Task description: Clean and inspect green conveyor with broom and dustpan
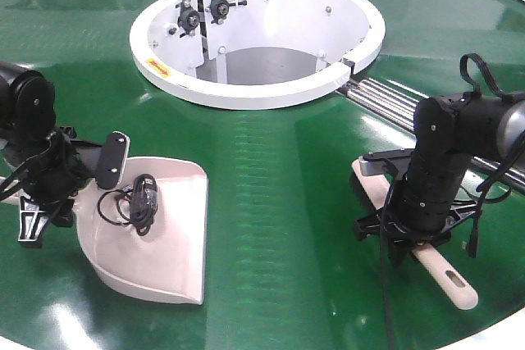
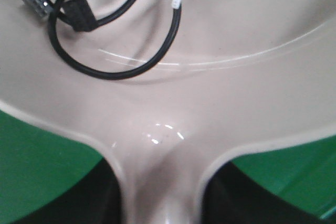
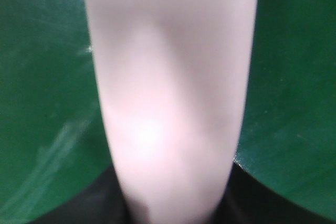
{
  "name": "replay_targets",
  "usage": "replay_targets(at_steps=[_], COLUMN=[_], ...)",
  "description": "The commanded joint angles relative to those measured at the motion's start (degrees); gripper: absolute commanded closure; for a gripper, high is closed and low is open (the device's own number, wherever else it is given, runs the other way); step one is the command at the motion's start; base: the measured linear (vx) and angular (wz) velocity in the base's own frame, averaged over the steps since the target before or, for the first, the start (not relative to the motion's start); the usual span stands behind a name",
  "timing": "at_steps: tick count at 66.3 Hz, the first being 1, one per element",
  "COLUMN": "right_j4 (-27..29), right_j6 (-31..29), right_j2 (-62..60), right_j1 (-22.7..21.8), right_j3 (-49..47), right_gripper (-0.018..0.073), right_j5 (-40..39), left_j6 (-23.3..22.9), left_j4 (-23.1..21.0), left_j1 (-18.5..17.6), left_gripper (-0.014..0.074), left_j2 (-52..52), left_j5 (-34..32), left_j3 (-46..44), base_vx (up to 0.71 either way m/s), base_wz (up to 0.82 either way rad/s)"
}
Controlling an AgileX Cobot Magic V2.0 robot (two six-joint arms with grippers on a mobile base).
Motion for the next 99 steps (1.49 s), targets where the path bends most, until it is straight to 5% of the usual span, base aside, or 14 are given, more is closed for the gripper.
replay_targets(at_steps=[1, 29, 61, 77, 99], right_j4=[0.00, 0.36, 0.36, 0.31, -0.30], right_j6=[-0.51, -1.31, -1.57, -1.84, -2.16], right_j2=[-2.83, -2.83, -2.83, -2.83, -3.29], right_j1=[-0.33, -0.33, -0.33, -0.33, -0.33], right_j3=[-1.02, -1.02, -1.02, -1.02, -1.15], right_gripper=[0.0475, 0.0414, 0.0189, 0.0126, 0.0124], right_j5=[0.77, 1.08, -0.07, -0.07, -0.07], left_j6=[-0.42, -0.42, -0.42, -0.42, -0.42], left_j4=[-0.66, -0.66, -0.50, -0.19, -1.19], left_j1=[-0.34, -0.34, -0.34, -0.22, -0.22], left_gripper=[0.0603, 0.0603, 0.0589, 0.0482, 0.0223], left_j2=[-2.64, -2.64, -2.64, -2.64, -2.75], left_j5=[-1.17, -1.62, -0.57, 0.12, 1.67], left_j3=[-1.64, -1.64, -1.64, -1.64, -1.64], base_vx=[0.00, 0.00, 0.00, 0.00, 0.00], base_wz=[0.00, 0.00, 0.00, 0.00, 0.00])
